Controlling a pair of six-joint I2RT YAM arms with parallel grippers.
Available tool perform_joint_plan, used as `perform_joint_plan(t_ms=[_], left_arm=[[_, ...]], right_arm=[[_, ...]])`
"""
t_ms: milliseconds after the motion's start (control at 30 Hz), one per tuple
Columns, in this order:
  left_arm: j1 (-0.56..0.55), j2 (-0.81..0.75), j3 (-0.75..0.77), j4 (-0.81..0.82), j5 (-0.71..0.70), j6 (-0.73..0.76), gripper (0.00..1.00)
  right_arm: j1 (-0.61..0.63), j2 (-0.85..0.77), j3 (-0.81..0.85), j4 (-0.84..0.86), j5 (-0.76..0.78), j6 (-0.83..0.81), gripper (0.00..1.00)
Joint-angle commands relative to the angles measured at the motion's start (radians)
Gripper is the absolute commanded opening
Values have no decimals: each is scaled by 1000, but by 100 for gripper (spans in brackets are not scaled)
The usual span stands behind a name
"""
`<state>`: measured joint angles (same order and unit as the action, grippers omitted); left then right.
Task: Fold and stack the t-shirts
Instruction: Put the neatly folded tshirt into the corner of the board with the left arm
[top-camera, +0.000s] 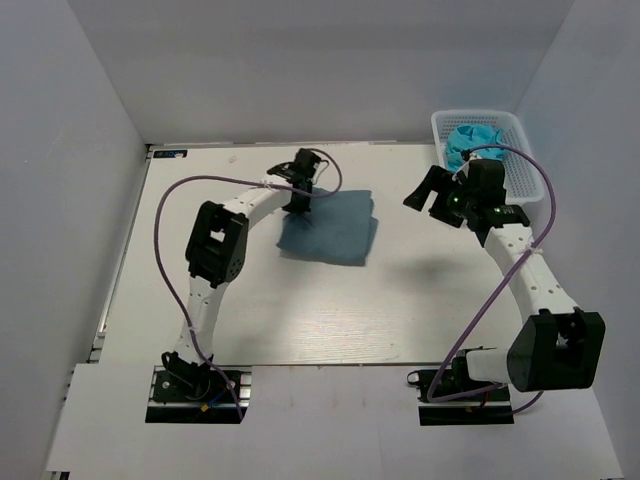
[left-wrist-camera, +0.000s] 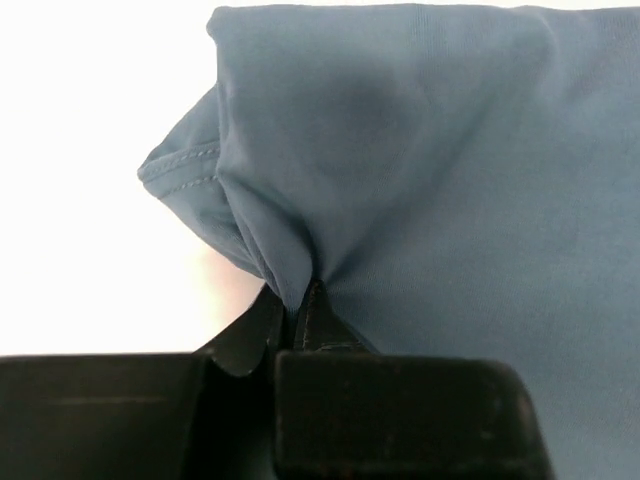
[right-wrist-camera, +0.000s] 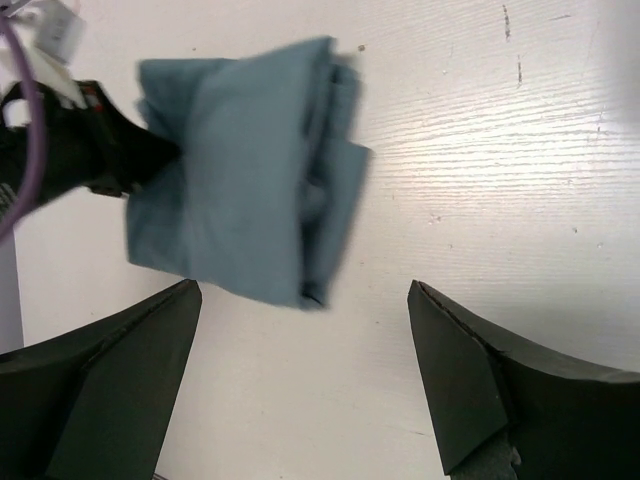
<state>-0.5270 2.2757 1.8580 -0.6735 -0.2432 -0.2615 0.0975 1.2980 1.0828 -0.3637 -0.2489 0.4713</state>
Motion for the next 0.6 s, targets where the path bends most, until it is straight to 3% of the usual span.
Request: perform_joint_plan(t_ms=[0, 267, 467, 567], left_arm=[[125, -146, -20, 6, -241, 137, 0], [358, -182, -14, 120, -291, 326, 0], [495, -102, 105, 179, -206, 418, 0], [538, -13, 237, 189, -197, 468, 0]], right_arm=[[-5, 24, 43, 28, 20, 4, 90], [-5, 142, 140, 25, 4, 20, 90], [-5, 251, 249, 9, -23, 20, 90], [-4, 308, 308, -9, -32, 16, 90]])
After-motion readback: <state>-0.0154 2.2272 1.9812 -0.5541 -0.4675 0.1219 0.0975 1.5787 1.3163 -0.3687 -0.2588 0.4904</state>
